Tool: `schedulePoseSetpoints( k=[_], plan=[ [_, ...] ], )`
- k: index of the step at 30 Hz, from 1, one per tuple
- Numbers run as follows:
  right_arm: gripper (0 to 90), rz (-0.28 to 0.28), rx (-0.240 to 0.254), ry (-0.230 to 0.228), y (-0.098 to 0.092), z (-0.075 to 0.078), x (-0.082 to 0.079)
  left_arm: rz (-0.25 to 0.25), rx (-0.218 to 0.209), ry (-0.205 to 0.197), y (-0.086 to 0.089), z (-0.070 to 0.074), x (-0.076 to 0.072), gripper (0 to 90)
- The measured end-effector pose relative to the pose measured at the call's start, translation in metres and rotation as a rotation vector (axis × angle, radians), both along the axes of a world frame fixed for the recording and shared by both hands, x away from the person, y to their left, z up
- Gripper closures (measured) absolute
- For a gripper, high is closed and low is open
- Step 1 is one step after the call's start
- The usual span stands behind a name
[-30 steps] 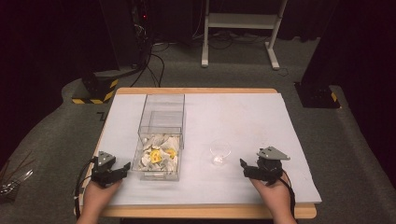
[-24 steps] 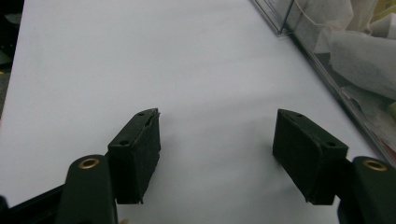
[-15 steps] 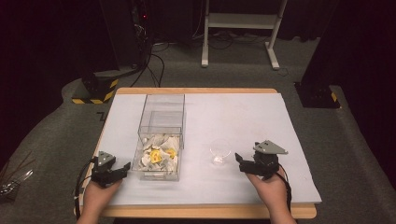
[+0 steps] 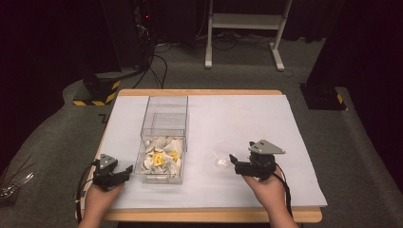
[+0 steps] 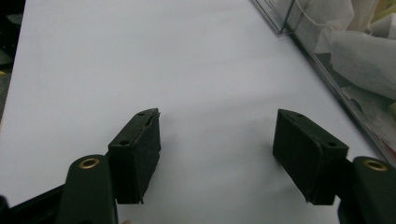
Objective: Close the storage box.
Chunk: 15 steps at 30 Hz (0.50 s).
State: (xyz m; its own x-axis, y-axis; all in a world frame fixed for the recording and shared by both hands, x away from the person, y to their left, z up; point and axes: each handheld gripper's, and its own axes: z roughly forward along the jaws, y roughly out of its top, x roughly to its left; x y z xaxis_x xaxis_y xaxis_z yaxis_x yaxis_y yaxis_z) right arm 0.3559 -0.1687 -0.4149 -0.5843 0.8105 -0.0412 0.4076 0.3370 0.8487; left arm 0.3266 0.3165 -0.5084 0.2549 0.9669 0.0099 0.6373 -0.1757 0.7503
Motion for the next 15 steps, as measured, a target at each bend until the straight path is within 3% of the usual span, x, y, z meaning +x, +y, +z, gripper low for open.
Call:
schedulePoseSetpoints(
  k=[15],
  plan=[
    [13.2, 0.106, -0.004, -0.021, 0.044, 0.012, -0.001, -0.001, 0.0, 0.003, 0.0, 0.0, 0.0, 32.1]
  ],
)
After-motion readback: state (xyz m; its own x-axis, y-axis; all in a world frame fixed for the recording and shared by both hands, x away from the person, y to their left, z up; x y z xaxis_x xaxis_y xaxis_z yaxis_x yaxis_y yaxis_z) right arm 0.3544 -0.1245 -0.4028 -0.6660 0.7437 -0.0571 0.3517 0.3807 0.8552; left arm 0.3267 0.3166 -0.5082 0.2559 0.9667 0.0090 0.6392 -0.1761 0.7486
